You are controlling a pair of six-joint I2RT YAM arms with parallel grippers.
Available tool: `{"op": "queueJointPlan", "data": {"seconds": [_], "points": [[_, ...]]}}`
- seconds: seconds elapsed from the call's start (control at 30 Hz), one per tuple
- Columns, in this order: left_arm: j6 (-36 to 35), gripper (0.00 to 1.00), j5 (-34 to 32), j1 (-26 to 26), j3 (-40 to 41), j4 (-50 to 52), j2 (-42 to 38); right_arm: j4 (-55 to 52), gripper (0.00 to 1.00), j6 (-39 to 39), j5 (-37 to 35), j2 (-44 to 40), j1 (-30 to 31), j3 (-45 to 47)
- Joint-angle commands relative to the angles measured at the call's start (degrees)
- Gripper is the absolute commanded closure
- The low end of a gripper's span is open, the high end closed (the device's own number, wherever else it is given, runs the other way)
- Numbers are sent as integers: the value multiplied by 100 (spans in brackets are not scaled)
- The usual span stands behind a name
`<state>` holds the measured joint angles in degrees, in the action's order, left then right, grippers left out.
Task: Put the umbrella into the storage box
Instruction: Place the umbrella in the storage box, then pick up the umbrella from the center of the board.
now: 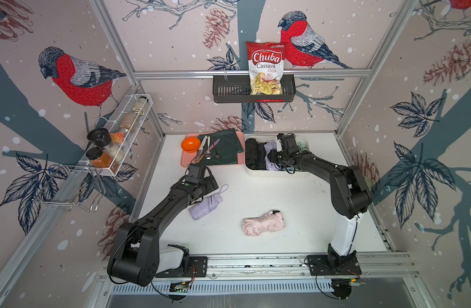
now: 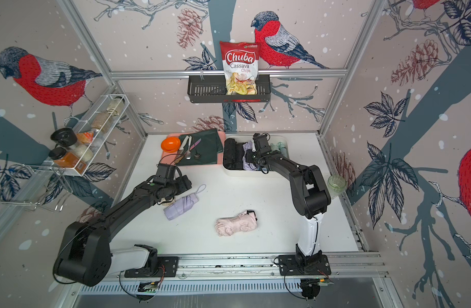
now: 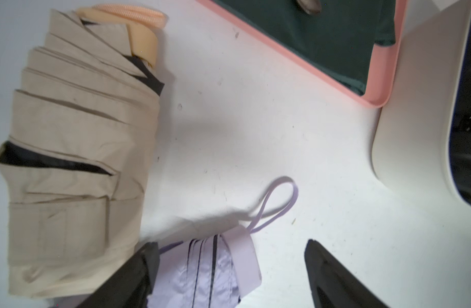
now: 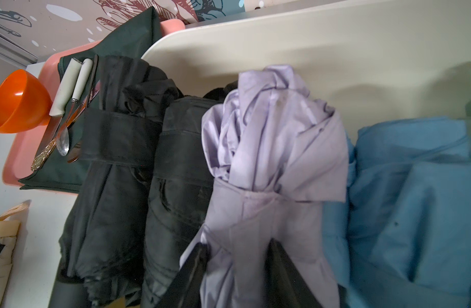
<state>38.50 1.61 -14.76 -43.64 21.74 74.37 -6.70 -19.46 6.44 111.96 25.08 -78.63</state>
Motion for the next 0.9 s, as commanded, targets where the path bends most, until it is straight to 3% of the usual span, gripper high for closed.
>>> {"op": "queueJointPlan", "data": {"seconds": [0.0,0.43,0.87], "points": [[-319,12,254,17,-47,545,34,-493,55,-25,182,10,10,-9],[-108,12,267,66,298,830,295,-635,45,55,136,-224,19,-191],[632,16,1941,-102,643,-109,20,-855,33,173,-77,-656,47,-372]]}}
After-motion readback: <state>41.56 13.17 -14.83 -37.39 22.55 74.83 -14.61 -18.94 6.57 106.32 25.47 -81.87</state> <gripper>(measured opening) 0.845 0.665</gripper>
